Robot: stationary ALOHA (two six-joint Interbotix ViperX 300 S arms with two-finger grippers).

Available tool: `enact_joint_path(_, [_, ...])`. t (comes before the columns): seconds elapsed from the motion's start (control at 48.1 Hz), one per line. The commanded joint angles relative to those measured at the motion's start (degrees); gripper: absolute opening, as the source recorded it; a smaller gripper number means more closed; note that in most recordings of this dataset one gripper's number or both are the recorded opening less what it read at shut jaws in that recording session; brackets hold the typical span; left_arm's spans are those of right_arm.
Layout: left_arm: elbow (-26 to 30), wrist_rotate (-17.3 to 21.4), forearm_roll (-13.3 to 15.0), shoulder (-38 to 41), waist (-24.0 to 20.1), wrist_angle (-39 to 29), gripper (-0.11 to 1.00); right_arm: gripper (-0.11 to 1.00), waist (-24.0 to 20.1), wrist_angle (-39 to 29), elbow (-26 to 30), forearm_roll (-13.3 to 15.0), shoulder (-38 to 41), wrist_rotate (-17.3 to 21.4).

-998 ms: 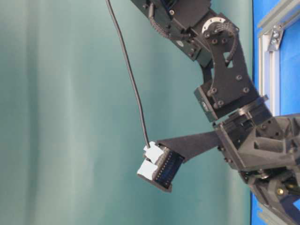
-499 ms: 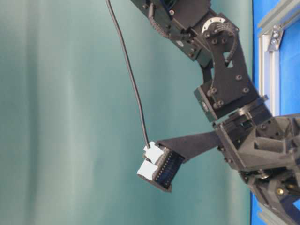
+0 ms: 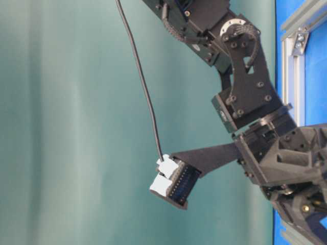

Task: Insert the wire through the string loop located on the left side.
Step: 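Bring the open left gripper to the plug beyond the loop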

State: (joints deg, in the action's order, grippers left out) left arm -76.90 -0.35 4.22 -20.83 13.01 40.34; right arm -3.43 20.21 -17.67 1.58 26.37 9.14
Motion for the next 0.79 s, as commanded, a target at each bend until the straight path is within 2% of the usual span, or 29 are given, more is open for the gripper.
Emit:
enact_joint_path(0.0, [0.9,-0.1,-0.1,-0.2,0.1,-0.6,0.90,0.00,0.1,0.3,1.1,0.1,-1.2,0.0])
enact_joint_path(0.166, [0.8,-0.1,-0.1,0.0,0.1,-1.8,0.85,0.00,0.0,0.3,1.1,0.1,-1.2,0.0])
enact_joint_path(0.333, [0.1,-0.1,0.0,1.1,-0.1,-1.8,0.85,0.00,0.1,0.4,1.1,0.1,-1.2,0.0])
enact_joint_path(0.77, [5.0,-0.2,0.1,13.3,-0.3,-1.8,0.85,0.00,0.2,0.3,1.0,0.1,-1.2,-0.1])
